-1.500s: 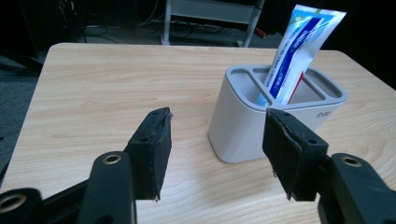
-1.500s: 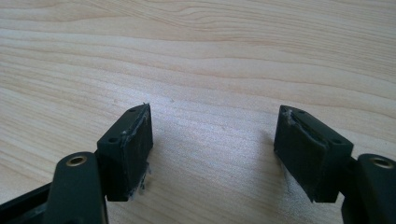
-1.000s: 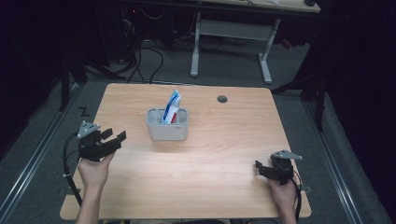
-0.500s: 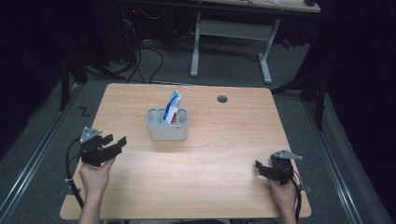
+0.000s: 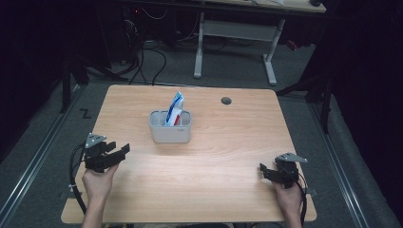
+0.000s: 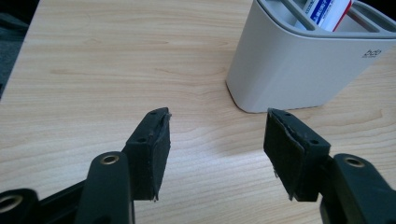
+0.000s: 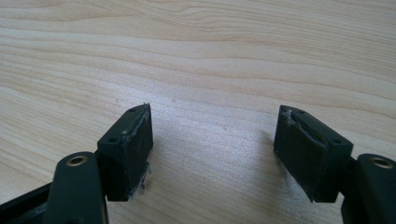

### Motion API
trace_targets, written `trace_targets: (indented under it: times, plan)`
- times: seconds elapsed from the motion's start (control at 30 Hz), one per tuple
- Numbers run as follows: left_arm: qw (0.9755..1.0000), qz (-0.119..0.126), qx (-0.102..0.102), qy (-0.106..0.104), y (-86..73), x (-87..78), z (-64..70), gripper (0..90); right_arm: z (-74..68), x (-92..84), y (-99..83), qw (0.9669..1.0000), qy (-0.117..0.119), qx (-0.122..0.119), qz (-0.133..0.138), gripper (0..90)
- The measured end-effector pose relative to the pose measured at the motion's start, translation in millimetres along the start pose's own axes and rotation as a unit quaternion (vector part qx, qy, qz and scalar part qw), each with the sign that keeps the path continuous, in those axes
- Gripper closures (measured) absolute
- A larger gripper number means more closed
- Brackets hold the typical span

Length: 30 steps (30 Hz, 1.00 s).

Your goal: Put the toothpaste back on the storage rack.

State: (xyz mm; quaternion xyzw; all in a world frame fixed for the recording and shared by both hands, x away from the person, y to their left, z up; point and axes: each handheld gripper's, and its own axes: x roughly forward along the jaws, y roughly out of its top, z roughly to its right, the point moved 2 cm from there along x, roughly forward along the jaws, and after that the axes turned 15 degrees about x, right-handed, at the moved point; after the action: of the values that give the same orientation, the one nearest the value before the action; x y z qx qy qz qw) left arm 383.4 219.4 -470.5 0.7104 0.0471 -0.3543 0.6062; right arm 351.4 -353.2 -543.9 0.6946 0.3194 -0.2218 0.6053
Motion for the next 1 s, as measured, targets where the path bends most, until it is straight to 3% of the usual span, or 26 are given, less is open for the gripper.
trace_targets:
  times: [0.73, 1.0]
  plan:
    - [0.9996, -0.022, -0.015, 0.005, -26.1, 21.0, -0.4, 41.4, -0.2, 0.0, -0.1, 1.0, -0.001, 0.0, 0.0, 28.0]
    - [0.9989, -0.04, 0.007, 0.024, -34.9, 36.1, 2.7, 41.3, -0.2, 0.0, -0.1, 1.0, -0.001, 0.0, 0.0, 28.0]
